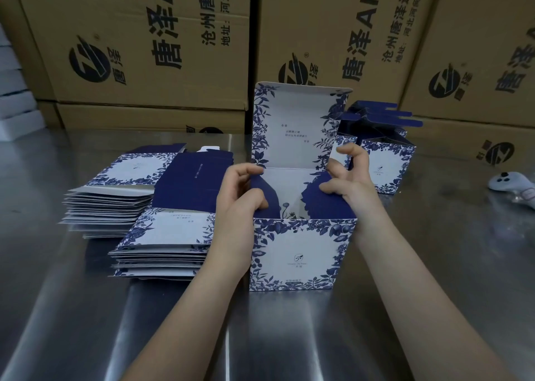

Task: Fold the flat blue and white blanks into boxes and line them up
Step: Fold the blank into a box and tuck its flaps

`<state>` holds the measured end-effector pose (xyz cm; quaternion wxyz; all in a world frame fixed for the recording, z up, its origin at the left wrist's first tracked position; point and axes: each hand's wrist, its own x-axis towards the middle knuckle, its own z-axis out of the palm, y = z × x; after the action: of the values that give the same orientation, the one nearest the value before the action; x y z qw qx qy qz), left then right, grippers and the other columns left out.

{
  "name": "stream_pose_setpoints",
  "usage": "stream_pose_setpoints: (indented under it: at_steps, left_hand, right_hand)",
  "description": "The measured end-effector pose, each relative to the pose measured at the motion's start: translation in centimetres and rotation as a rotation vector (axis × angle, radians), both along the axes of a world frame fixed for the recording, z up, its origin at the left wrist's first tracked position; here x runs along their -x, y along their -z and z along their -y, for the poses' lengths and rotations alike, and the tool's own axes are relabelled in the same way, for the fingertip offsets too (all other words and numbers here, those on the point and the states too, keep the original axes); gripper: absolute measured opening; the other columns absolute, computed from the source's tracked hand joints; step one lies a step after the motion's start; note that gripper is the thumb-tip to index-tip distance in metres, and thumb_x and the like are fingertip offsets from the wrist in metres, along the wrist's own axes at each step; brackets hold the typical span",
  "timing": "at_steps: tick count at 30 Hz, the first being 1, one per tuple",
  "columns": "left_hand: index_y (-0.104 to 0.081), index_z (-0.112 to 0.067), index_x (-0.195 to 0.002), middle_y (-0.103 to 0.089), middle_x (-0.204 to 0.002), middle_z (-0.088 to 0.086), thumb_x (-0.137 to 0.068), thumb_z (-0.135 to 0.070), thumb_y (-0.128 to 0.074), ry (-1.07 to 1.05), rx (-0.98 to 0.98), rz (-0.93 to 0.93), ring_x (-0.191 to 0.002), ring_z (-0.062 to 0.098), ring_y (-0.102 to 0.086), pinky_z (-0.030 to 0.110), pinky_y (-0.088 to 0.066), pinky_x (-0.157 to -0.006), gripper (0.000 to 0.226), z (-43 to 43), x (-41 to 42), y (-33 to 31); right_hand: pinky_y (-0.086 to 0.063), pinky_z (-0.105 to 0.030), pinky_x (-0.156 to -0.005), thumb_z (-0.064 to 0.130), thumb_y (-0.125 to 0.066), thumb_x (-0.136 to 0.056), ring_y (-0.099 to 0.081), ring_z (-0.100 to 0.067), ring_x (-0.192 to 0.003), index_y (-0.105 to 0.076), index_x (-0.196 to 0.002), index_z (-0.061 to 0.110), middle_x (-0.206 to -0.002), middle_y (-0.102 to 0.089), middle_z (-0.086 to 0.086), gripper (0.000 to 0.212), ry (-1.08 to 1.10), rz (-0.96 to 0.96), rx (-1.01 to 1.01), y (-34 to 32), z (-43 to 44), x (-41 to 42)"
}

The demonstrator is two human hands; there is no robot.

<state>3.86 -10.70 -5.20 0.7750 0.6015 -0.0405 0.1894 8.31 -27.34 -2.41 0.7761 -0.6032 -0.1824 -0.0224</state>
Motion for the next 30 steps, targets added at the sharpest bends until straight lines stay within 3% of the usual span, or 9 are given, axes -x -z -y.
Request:
stream_pose_setpoints:
  at_steps: [2, 4, 9, 11, 15, 18, 21, 24, 30]
  left_hand:
    - [-0.066, -0.028, -0.081, -0.057, -0.077, -0.009, -0.060, -0.013, -0.048, -0.005, -0.025, -0.005, -0.075, 0.008, -0.052, 0.024, -0.043, -0.068, 0.031, 0.1, 0.1, -0.1]
    - [-0.065, -0.026, -0.074, -0.053, -0.080, 0.002, -0.060, -0.013, -0.048, 0.000, -0.026, -0.019, -0.077, 0.019, -0.047, 0.034, -0.038, -0.069, 0.025, 0.1, 0.3, -0.2]
    - [-0.062, -0.027, -0.069, -0.053, -0.083, 0.006, -0.064, -0.016, -0.052, 0.024, -0.013, -0.029, -0.081, 0.025, -0.048, 0.042, -0.036, -0.072, 0.016, 0.1, 0.3, -0.2]
    - [-0.064, -0.029, -0.074, -0.058, -0.085, 0.005, -0.070, -0.021, -0.054, 0.060, 0.001, -0.030, -0.082, 0.023, -0.054, 0.038, -0.041, -0.071, 0.013, 0.1, 0.1, -0.1]
    - [-0.070, -0.033, -0.088, -0.068, -0.099, -0.002, -0.078, -0.029, -0.057, 0.086, 0.025, -0.039, -0.088, 0.016, -0.066, 0.029, -0.051, -0.068, 0.018, 0.0, -0.2, 0.0]
    - [-0.071, -0.031, -0.095, -0.070, -0.093, -0.005, -0.078, -0.024, -0.056, 0.058, -0.005, -0.046, -0.083, 0.014, -0.066, 0.024, -0.051, -0.062, 0.024, -0.2, -0.2, 0.1]
    - [-0.069, -0.031, -0.087, -0.063, -0.090, 0.002, -0.069, -0.023, -0.053, 0.008, -0.049, -0.050, -0.083, 0.021, -0.060, 0.034, -0.047, -0.070, 0.025, -0.4, -0.3, 0.0]
    - [-0.064, -0.032, -0.079, -0.054, -0.088, 0.010, -0.067, -0.022, -0.050, -0.007, -0.099, -0.042, -0.084, 0.028, -0.050, 0.044, -0.037, -0.076, 0.021, -0.4, -0.1, -0.3]
    - [-0.055, -0.031, -0.074, -0.044, -0.073, 0.000, -0.067, -0.022, -0.047, -0.006, -0.146, -0.037, -0.074, 0.021, -0.040, 0.041, -0.029, -0.070, 0.014, -0.6, -0.2, -0.1]
  right_hand:
    - [-0.041, -0.014, -0.044, -0.026, -0.036, -0.081, -0.061, -0.001, -0.058, -0.040, -0.093, 0.022, -0.088, -0.063, 0.007, 0.050, 0.019, -0.015, 0.016, -0.1, 0.0, 0.3]
    - [-0.040, -0.014, -0.045, -0.024, -0.037, -0.081, -0.061, 0.000, -0.061, -0.043, -0.085, 0.020, -0.095, -0.064, 0.005, 0.045, 0.043, -0.023, 0.045, -0.1, -0.1, 0.3]
    - [-0.041, -0.019, -0.048, -0.014, -0.048, -0.084, -0.053, -0.014, -0.055, -0.059, -0.076, 0.014, -0.068, -0.063, 0.002, 0.032, 0.113, -0.064, 0.071, 0.4, -0.2, 0.0]
    - [-0.045, -0.015, -0.046, -0.007, -0.052, -0.087, -0.059, -0.010, -0.052, -0.064, -0.075, 0.014, -0.064, -0.066, 0.004, 0.027, 0.112, -0.095, 0.069, 0.6, -0.2, 0.0]
    - [-0.050, -0.020, -0.053, 0.014, -0.059, -0.078, -0.064, -0.011, -0.063, -0.069, -0.082, 0.021, -0.083, -0.070, 0.001, 0.013, -0.036, -0.125, 0.056, 1.1, 0.3, -0.4]
    - [-0.050, -0.027, -0.060, 0.019, -0.058, -0.067, -0.063, -0.017, -0.072, -0.068, -0.088, 0.027, -0.094, -0.067, 0.001, 0.025, -0.167, -0.128, 0.085, 1.5, 1.0, -0.6]
    - [-0.048, -0.025, -0.055, 0.016, -0.059, -0.061, -0.061, -0.019, -0.069, -0.061, -0.087, 0.030, -0.088, -0.065, 0.003, 0.030, -0.217, -0.116, 0.149, 1.7, 1.4, -0.7]
    - [-0.040, -0.023, -0.050, 0.010, -0.048, -0.063, -0.053, -0.021, -0.065, -0.054, -0.079, 0.029, -0.079, -0.057, 0.000, 0.026, -0.157, -0.101, 0.199, 1.8, 1.4, -0.6]
    - [-0.019, -0.037, -0.064, 0.012, -0.044, -0.057, -0.027, -0.028, -0.083, -0.044, -0.074, 0.027, -0.091, -0.033, -0.007, 0.023, -0.078, -0.008, 0.273, 1.6, 1.1, -0.4]
